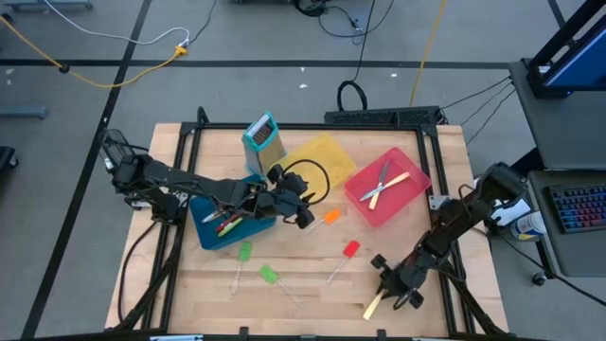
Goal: Pick & Place Kitchen Items
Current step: Put the yellow table knife into the red bin
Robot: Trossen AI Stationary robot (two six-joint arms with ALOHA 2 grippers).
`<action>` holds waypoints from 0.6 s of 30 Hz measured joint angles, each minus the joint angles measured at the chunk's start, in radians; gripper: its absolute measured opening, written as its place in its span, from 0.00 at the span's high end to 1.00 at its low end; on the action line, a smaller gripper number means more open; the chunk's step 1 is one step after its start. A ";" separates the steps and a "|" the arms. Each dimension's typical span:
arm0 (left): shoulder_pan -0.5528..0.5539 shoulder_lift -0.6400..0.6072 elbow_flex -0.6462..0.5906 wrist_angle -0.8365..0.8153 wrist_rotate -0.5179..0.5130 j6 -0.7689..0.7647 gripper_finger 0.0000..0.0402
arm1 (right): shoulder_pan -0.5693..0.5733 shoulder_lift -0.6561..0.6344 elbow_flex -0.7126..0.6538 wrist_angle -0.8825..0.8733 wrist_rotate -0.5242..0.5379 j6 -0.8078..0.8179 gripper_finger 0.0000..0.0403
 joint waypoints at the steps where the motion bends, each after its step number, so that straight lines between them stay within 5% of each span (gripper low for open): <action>1: 0.000 0.000 0.000 0.000 0.000 0.000 0.56 | -0.002 0.006 0.000 0.005 0.000 0.008 0.83; 13: 0.000 0.000 0.000 0.000 0.000 0.000 0.56 | -0.008 -0.047 -0.003 0.009 0.066 -0.002 0.91; 18: 0.000 0.000 0.000 0.001 0.000 0.000 0.56 | -0.007 -0.189 -0.003 -0.175 0.159 -0.042 0.91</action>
